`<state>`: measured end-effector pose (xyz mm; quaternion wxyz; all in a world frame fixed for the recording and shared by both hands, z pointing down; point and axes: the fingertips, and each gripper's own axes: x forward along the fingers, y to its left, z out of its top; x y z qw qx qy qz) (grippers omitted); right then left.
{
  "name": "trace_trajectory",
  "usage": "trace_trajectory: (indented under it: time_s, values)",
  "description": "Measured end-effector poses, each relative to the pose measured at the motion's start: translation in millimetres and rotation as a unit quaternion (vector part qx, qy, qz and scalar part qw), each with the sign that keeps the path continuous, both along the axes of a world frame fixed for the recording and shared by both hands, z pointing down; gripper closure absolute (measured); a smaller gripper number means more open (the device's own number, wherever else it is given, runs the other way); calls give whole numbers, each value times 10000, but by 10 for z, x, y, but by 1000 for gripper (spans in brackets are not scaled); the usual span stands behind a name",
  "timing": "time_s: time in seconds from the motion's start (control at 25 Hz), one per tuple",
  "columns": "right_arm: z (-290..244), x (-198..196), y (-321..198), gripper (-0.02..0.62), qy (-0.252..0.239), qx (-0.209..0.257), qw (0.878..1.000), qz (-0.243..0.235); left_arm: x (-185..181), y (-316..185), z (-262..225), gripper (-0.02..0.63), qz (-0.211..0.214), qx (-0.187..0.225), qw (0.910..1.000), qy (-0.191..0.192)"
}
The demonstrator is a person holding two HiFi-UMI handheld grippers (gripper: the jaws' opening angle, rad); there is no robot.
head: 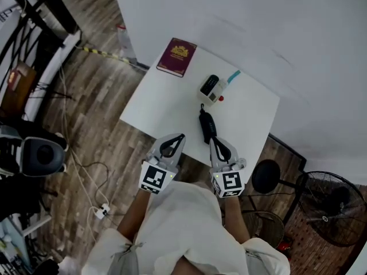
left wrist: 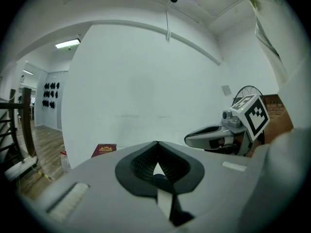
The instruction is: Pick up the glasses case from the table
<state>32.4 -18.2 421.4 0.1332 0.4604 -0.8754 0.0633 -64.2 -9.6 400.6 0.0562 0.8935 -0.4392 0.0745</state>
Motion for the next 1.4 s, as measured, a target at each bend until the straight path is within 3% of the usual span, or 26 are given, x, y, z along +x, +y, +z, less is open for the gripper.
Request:
trace_trajectory:
  time_s: [0.72, 1.4]
  values:
    - [975, 322, -379, 554, 678, -1156, 9883, 730, 296, -504, 736, 588, 1031, -747, 9918, -70]
    - [1753, 450, -526, 443, 747, -2170, 9727, 341, 607, -726, 1266, 588, 893, -1334, 9864, -344]
